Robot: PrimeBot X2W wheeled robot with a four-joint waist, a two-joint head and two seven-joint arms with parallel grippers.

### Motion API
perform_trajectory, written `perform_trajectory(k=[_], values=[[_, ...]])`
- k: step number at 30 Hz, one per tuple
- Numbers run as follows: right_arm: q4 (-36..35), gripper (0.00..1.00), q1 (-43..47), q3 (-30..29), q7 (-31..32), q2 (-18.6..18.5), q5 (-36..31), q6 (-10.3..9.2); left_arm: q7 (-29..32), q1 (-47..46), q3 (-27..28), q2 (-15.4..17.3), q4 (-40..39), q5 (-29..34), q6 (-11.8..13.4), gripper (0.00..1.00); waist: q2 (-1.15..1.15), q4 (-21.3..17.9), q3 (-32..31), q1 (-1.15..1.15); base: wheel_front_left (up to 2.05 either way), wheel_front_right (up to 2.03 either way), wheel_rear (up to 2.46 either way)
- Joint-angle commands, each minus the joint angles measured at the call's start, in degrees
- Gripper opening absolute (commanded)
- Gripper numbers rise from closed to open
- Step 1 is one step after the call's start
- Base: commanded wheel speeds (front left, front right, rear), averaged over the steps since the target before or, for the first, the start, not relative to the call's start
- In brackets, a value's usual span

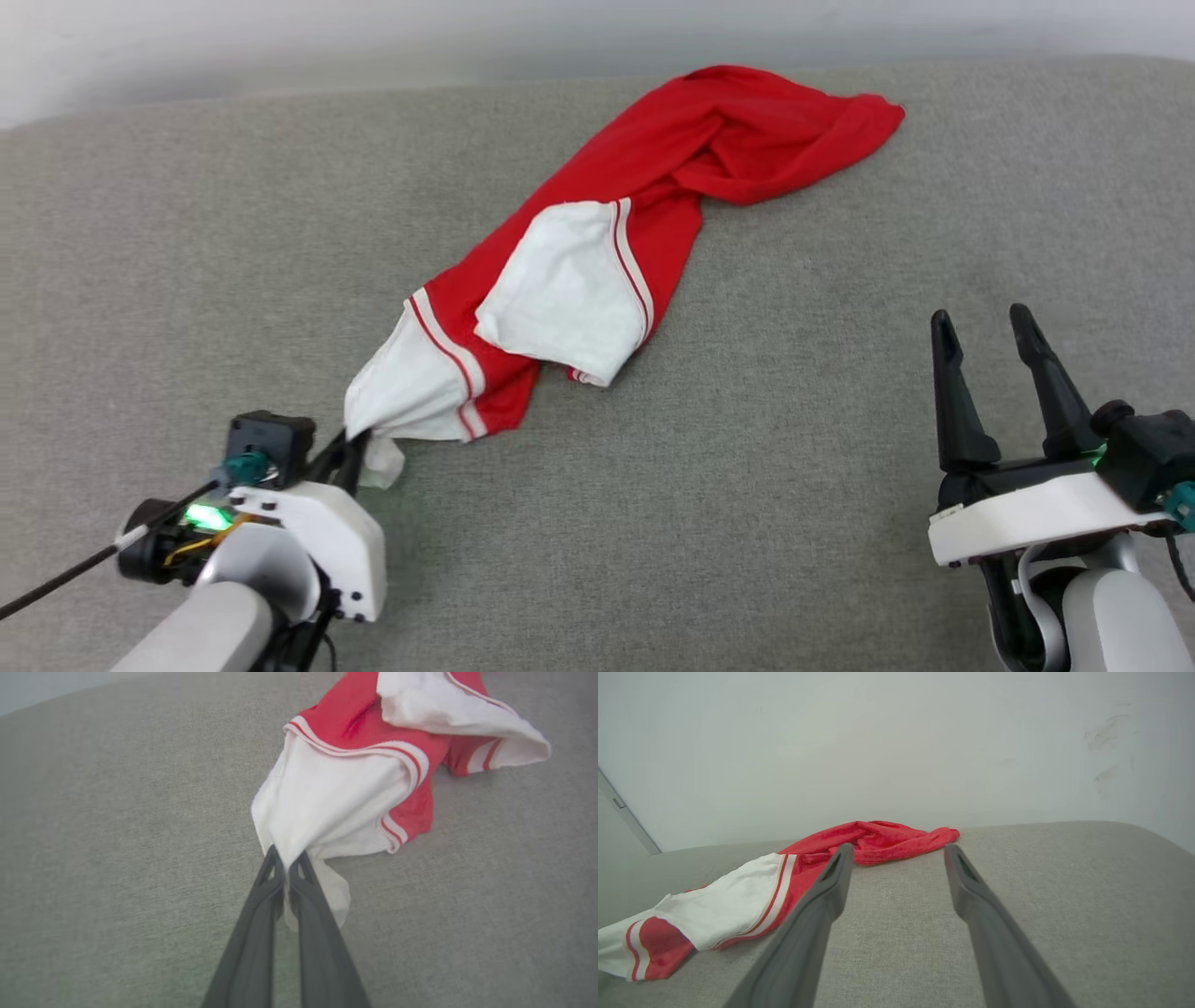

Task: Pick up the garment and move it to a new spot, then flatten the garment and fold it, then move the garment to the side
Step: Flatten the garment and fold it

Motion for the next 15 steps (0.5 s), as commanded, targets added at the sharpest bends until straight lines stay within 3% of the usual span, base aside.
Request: perform_trajectory(k=[1,8,9,11,15], values=[[0.3,1.00,0.7,0.2,0.0,0.1,0.3,-0.02,-0.8,1.4,0.8,1.3,-0.6,0.5,0.9,0.00,0.00,1.1,-1.4,0.00,0.00,0.00,0.00],[0.9,1.00,1.3,0.5,0.5,0.1,0.2,-0.02,-3.8,5.4,3.7,4.9,-2.0,0.4,3.9,0.00,0.00,2.5,-2.5,0.00,0.00,0.00,0.00],[1.1,1.00,1.4,0.5,0.7,0.1,0.0,-0.02,-4.3,5.9,3.7,4.9,-1.9,0.2,3.8,0.23,0.00,2.6,-2.5,0.00,0.00,0.00,0.00],[1.5,1.00,1.4,0.4,1.0,0.1,-0.3,-0.02,-5.3,6.9,3.6,4.4,-0.9,0.0,3.6,1.00,0.00,2.8,-2.6,0.00,0.00,0.00,0.00],[2.0,1.00,1.6,0.2,1.5,0.1,-0.8,-0.02,-8.5,7.2,3.0,3.2,1.3,1.1,3.2,1.00,0.00,3.2,-3.1,0.00,0.00,0.00,0.00]])
